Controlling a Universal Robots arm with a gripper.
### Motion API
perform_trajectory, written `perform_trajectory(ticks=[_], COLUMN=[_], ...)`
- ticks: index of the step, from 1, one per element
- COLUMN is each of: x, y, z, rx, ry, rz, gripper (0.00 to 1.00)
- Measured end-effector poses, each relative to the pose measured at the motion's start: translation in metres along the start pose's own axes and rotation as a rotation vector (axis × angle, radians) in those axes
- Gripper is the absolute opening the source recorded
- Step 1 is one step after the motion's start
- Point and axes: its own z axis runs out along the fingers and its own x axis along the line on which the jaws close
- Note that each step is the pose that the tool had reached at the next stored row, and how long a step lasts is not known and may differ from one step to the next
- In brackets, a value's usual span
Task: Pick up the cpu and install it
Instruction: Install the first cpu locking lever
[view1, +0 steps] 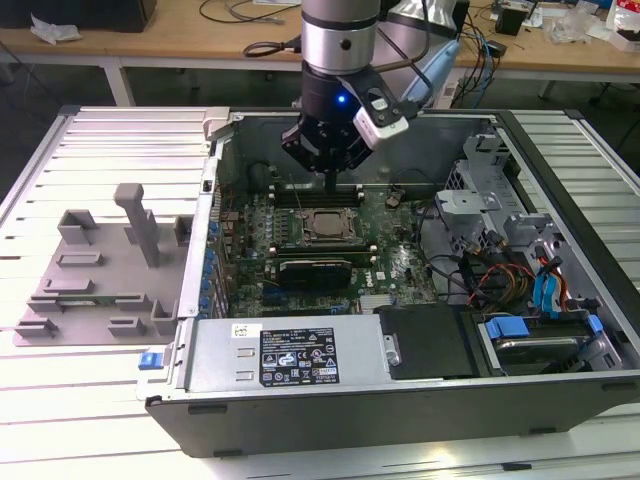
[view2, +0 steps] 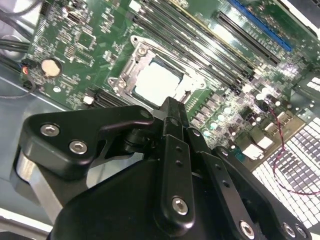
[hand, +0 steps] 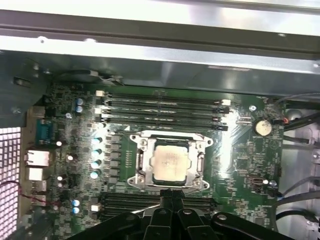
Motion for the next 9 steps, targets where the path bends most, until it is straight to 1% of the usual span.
perform_trajectory(ticks=[1, 3, 4, 6, 8, 9], x=[0.0029, 0.0115, 0.0141, 0.0242, 0.0289, 0.0333], y=[0.0004, 0.0014, 0.0017, 0.003, 0.0037, 0.0044], z=[-0.0001, -0.0003, -0.0004, -0.0006, -0.0008, -0.0009], rx=[0.0, 0.0, 0.0, 0.0, -0.0001, 0.0], ry=[-0.0002, -0.0003, -0.0003, -0.0004, -0.0004, -0.0004], rz=[0.0, 0.0, 0.0, 0.0, 0.0, 0.0], gripper=[0.11, 0.11, 0.11, 0.11, 0.11, 0.11])
